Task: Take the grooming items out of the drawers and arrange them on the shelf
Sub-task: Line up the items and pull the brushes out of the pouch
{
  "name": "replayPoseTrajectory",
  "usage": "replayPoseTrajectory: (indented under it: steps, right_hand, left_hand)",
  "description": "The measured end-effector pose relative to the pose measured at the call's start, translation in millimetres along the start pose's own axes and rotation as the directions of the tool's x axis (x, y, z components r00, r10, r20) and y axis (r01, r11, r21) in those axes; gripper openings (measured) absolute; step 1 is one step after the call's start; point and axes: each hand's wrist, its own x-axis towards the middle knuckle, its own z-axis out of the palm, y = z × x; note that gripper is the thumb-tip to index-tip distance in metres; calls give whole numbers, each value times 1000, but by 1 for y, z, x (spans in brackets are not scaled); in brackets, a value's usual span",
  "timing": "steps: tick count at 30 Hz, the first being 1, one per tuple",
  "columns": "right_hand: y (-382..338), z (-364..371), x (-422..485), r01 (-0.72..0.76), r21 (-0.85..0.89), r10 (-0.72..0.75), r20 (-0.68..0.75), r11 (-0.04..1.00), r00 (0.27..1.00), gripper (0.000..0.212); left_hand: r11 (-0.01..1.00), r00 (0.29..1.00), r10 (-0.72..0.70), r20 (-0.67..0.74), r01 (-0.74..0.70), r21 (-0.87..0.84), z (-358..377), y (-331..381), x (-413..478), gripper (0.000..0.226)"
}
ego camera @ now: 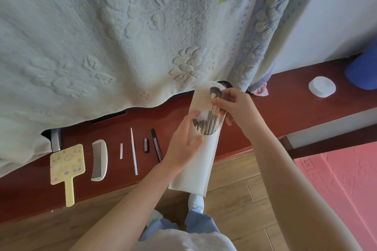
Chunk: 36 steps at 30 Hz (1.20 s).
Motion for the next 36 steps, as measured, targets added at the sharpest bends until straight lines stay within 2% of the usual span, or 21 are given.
replayPoseTrajectory:
  steps: [2, 5, 8, 11, 13, 17, 20, 22, 26, 31, 36]
  right_hand:
    - [0, -1, -3, -69, 43, 65, 80, 997, 995, 18]
    - [6, 2, -6, -112, -73, 123, 169, 991, 978, 20]
    - [7, 6, -5, -92, 14, 89, 135, 996, 987, 15]
    - [-3, 6, 0, -5, -2, 5, 69, 1000, 998, 1]
    - [-10, 3, 7, 24, 67, -25, 22, 997, 999, 2]
    - [-31, -5, 15, 105, 320, -69, -120, 942, 990, 3]
    - [-40, -12, 17, 167, 331, -118, -161, 929, 980, 2]
    - [-36, -13, 18, 148, 286, -112, -138, 947, 984, 3]
    - [-4, -3, 27, 3, 40, -4, 8, 999, 1000, 1]
    - [49, 39, 45, -138, -265, 183, 156, 954, 971, 9]
    - [59, 100, 47, -136, -334, 237, 284, 933, 929, 12]
  left_hand:
    - [1000, 1000, -2, -6, 1, -24, 1, 4, 0, 56]
    - [999, 1000, -12, -12, 11, -43, 1, 6, 1, 57]
    - [999, 1000, -15, -10, 14, -28, 0, 2, 1, 58]
    - [1000, 1000, -15, -16, 15, -4, 0, -4, -1, 58]
    - [999, 999, -40, -16, 40, -6, -1, -8, -2, 57]
    - [995, 996, -87, -27, 86, -47, -5, -14, -7, 56]
    - [984, 984, -147, -97, 135, -119, -8, -20, -10, 58]
    - [980, 969, -163, -184, 136, -148, -13, -25, -12, 61]
    - [976, 932, -151, -330, 88, -197, -26, -29, -17, 59]
    - [959, 902, -184, -390, 79, -270, -38, -32, -25, 59]
    - [956, 871, -234, -431, 125, -266, -45, -38, -35, 60]
